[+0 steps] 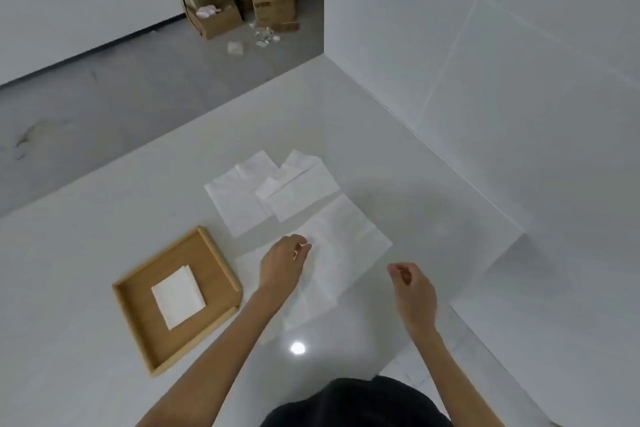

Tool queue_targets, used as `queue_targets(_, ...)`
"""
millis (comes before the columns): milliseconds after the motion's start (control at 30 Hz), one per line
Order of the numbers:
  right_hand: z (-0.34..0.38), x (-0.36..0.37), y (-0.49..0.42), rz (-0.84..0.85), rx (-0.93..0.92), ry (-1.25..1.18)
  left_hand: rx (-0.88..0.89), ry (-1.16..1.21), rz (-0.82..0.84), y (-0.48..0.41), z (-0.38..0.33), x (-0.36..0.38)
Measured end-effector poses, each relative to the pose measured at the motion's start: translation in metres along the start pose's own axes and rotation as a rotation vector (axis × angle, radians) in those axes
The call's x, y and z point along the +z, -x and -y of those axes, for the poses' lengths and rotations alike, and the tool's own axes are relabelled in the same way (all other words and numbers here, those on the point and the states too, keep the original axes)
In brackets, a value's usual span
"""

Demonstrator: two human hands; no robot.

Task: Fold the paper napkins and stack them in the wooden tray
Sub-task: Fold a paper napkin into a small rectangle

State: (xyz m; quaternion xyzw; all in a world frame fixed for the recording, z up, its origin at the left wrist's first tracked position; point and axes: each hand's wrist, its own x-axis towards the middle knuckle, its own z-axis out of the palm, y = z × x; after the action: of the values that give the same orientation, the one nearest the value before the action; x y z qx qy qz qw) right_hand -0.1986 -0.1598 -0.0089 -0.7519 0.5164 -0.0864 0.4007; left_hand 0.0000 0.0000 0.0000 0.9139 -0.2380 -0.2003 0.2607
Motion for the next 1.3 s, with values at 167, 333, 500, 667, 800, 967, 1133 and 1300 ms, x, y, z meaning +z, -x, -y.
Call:
queue_targets(167,-0.001,0.053,-0.025,0.072,0.287,0.071,-0.066,-0.178,0.051,-0.081,-0.024,0.031)
queue_targets(333,0.002,0.075,-0.046,0.104,0.425,0.184,-0.105,-0.317,0.094,-0.123,-0.021,0.058)
queue_targets(500,0.011,0.088,-0.060,0.100,0.368,0.363,-0.128,-0.309,0.127,-0.145,-0.014,0.078)
queue_targets(667,0.015,0.094,-0.069,0.158,0.362,0.357,-0.097,-0.299,0.162,-0.154,-0.012,0.085)
queue_targets(800,0.009,0.095,-0.068,0.120,0.396,0.201,-0.040,-0.320,0.169,-0.148,-0.012,0.086)
queue_targets(967,0.001,0.090,-0.071,0.015,0.344,0.035,0.074,-0.205,0.132,-0.139,-0.021,0.079)
queue_targets(1133,-0.005,0.071,-0.082,0.026,0.183,-0.137,-0.046,0.239,0.205,-0.122,-0.025,0.056)
queue_targets(1300,0.020,0.041,-0.094,0.179,-0.030,-0.344,-0.271,0.629,0.033,-0.084,-0.019,0.013)
